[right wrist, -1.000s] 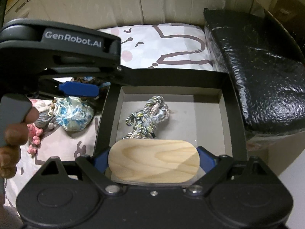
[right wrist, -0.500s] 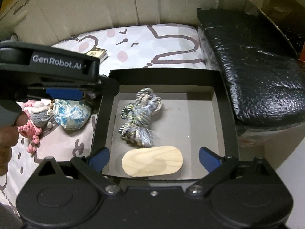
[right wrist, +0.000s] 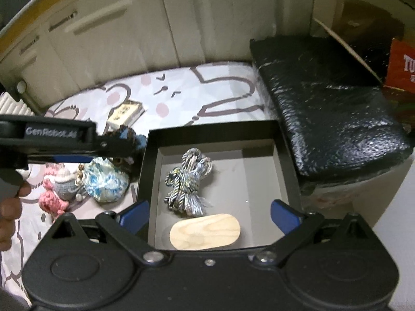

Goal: Organize objects
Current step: 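Lift both open tools out of the box and back away over the bed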

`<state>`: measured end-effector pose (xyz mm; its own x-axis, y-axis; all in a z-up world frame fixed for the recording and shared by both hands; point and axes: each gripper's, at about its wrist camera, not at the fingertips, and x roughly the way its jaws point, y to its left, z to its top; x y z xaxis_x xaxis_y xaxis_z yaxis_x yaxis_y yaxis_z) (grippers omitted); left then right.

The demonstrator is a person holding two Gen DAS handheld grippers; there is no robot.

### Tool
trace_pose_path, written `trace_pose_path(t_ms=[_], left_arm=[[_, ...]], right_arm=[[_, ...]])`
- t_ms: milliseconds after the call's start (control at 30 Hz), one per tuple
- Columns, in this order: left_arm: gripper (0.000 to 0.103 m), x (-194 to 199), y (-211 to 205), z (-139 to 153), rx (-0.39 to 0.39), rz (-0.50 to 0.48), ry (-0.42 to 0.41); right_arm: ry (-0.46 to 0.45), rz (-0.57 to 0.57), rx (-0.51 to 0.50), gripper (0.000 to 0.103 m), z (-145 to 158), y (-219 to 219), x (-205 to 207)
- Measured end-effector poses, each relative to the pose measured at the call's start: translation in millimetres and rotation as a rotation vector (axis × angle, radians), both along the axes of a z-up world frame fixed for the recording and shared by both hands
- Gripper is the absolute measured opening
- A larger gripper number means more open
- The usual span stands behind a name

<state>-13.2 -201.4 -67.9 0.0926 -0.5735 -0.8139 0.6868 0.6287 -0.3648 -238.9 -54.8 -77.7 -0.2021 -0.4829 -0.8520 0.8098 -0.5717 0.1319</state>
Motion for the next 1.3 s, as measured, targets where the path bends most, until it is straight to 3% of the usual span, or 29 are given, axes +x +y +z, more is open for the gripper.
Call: trace_pose_path(t_ms=[467,967,1300], left_arm=[[0.09,-13.7,29.6,24.5,0.027,-0.031,-0.113],[0.103,-17.4,57.0,30.0,0.055,-0.012,-0.192],[0.103,-16.3,65.3,25.6,0.091,-0.005,-0.221]], right_arm=[[0.069,-0.082,-0.046,0.101,25.4,18.8,8.6],[0.13,-0.146,-0.063,0.103,40.7,25.1,21.4],[0.158,-0.179,-0.061,0.103,48.0,27.9,27.8]])
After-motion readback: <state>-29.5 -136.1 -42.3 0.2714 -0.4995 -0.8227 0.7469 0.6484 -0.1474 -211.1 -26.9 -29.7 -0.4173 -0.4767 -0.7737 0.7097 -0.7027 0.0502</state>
